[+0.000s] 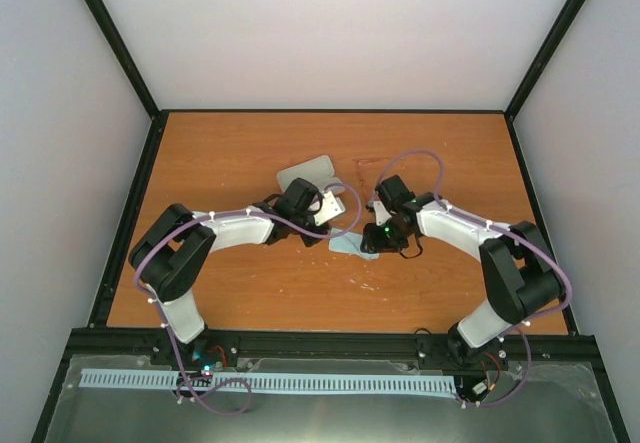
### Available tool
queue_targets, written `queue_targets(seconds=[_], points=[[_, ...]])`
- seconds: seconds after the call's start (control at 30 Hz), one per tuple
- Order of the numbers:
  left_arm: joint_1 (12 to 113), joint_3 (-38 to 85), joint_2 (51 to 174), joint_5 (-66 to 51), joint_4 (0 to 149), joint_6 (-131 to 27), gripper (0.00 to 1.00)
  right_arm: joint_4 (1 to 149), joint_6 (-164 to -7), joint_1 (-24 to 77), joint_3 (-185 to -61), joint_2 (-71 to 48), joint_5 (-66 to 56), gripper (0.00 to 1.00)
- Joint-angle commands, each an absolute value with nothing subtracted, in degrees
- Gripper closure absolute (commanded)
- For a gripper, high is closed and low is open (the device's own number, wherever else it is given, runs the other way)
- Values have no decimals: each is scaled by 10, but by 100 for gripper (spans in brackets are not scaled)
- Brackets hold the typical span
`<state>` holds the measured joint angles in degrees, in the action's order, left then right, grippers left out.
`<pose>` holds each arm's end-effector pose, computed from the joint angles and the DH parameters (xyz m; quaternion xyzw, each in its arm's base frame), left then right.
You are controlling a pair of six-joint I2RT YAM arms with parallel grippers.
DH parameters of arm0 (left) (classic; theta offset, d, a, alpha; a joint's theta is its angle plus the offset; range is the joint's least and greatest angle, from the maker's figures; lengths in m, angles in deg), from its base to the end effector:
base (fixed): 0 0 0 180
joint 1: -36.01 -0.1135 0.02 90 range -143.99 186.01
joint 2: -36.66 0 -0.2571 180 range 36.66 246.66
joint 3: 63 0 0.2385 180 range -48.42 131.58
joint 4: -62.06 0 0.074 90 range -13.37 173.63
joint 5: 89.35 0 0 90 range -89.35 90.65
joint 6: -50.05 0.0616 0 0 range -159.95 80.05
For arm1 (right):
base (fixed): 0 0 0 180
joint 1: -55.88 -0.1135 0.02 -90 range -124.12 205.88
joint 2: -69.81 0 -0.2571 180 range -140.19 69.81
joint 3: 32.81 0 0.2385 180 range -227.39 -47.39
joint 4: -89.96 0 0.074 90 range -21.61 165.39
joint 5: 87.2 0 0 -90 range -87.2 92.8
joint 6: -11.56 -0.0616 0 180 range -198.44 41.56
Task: Organize the sunglasses
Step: Fold the glasses cleaning cloth at the center of the board.
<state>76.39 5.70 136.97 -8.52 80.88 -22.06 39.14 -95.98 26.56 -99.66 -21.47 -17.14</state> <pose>0.2641 -0.2375 0.1375 0.4803 0.8061 -0.1396 0.3163 0.2308 0.1537 0.1443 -0.1223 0.9693 0.2078 0.0477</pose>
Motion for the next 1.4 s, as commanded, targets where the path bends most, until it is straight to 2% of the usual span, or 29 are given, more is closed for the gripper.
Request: queue_targets(seconds=[0.0, 0.13, 0.2, 0.27, 0.33, 0.8, 1.37], points=[[747, 79, 1363, -95, 800, -226, 81, 405, -995, 275, -1003, -179, -133, 59], [728, 94, 1372, -103, 801, -223, 80, 394, -1006, 287, -1011, -193, -103, 58], [724, 101, 1378, -103, 800, -220, 80, 386, -1005, 287, -1021, -217, -95, 70], [721, 110, 1384, -104, 800, -218, 80, 382, -1007, 288, -1033, -239, -90, 89], [720, 117, 1390, -105, 799, -216, 80, 382, -1001, 287, -1046, -256, -95, 95], [718, 110, 1392, -104, 793, -224, 81, 364, -961, 235, -1132, -354, -109, 95], [713, 83, 1373, -97, 780, -229, 81, 362, -938, 205, -1160, -390, -142, 94]])
